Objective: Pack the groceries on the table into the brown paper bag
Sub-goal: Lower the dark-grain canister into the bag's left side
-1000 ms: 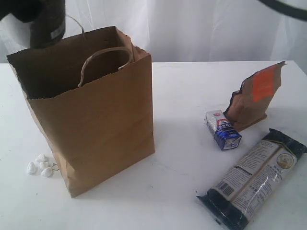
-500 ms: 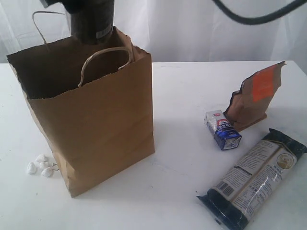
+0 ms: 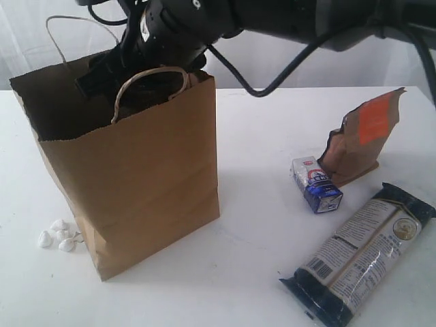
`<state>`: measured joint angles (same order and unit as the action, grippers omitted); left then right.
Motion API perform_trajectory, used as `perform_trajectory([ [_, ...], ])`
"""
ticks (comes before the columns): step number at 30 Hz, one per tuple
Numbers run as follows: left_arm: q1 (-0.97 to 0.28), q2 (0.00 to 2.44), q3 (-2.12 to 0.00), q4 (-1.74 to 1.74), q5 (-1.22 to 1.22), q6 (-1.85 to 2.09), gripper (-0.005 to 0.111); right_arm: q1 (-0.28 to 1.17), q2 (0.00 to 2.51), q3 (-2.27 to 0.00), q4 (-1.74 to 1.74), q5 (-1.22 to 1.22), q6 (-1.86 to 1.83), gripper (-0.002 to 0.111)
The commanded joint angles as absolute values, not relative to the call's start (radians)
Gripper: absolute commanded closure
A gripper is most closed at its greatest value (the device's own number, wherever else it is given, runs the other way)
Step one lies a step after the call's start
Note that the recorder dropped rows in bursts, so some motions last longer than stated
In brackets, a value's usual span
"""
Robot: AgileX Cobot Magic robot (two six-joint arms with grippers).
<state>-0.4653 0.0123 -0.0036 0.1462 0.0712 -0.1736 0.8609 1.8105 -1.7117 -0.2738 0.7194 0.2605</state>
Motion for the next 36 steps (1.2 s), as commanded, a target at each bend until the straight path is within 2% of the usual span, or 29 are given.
perform_trajectory([
  [1,-0.471,0.007,0.0,0.15,0.074,-0.18,0.107,0.831,1.798,-1.725,-0.204,0.743,0.266,0.108],
  [7,-0.471,0.007,0.0,0.15,0.074,-0.18,0.107,0.827,1.847,-1.725,-0.072,0.749,0.169,0.108],
  [22,-0.471,0.007,0.0,0.15,0.072,-0.18,0.107,0.827,1.873,-1.768,-0.037,0.683,0.099,0.108],
  [36,-0.471,0.007,0.0,0.152,0.073,-0.18,0.107,0.831,1.88,-1.818,0.135,0.694,-0.007,0.108],
])
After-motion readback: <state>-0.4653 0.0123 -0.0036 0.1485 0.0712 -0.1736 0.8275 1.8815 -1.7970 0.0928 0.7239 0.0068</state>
